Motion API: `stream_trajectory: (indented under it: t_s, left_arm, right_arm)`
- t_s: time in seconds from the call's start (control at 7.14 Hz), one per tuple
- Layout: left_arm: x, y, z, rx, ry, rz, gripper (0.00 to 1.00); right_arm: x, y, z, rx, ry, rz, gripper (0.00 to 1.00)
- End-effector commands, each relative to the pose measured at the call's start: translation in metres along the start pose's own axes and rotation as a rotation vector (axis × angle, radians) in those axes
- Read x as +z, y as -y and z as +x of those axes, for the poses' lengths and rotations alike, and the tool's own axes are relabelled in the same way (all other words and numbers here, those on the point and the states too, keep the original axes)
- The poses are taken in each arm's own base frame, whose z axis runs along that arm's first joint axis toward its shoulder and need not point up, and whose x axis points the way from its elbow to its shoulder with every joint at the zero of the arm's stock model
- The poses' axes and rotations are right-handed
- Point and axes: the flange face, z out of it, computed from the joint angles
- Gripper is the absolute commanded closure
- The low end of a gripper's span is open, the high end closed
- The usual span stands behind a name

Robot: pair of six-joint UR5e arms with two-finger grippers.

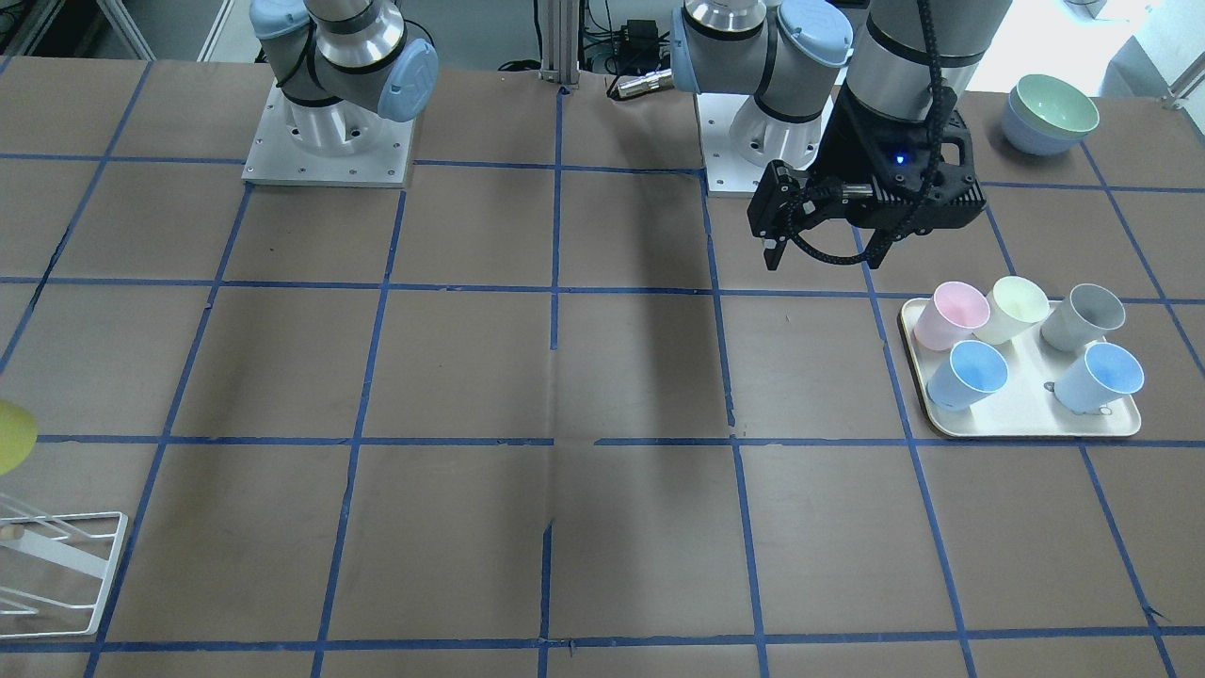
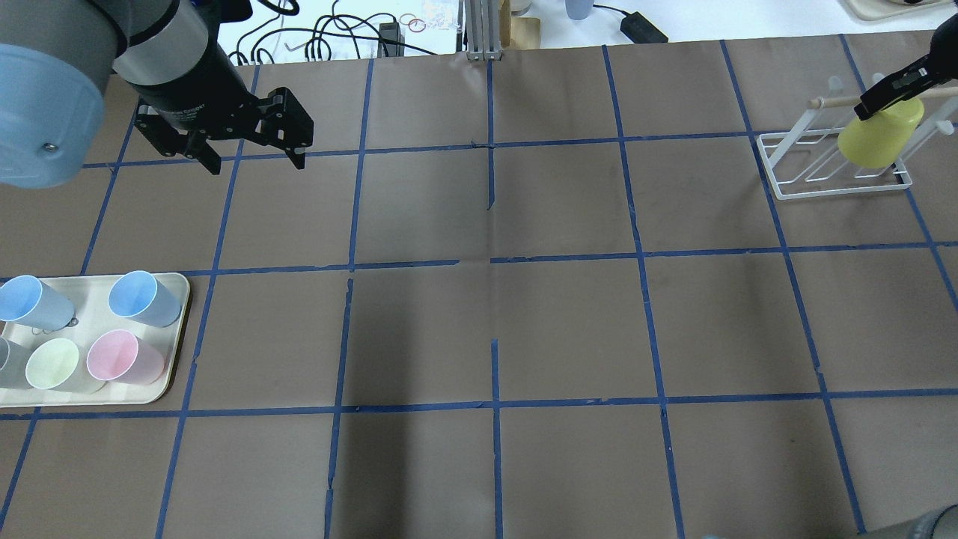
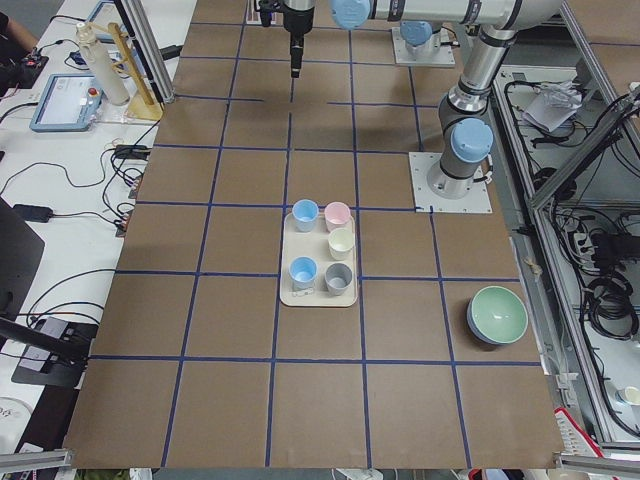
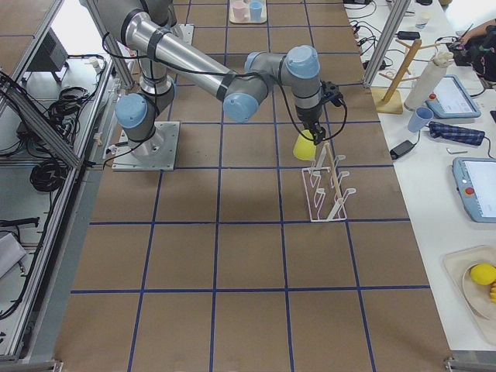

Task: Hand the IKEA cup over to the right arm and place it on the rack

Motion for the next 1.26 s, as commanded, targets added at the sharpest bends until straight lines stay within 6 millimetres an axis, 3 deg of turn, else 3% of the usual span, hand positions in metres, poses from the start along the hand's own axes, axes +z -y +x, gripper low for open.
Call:
stream_trajectory:
  t_s: [0.0,0.56,1.12]
  left_arm:
    - [0.002,0.0,0.001,-0.007,0.006,0.006,0.0]
    - [0.006,0.009,0.001,-0.015,0.005,0.053,0.0]
    - [0.001,0.005,0.001,-0.012,0.002,0.062,0.0]
  right_arm:
    - [0.014,0.001,0.004,0.001,0.006,-0.004,1.0]
    - [0.043,0.003,0.013,0.001,0.009,-0.006,1.0]
    - [0.079,0.0,0.02,0.019,0.035,-0.029,1.0]
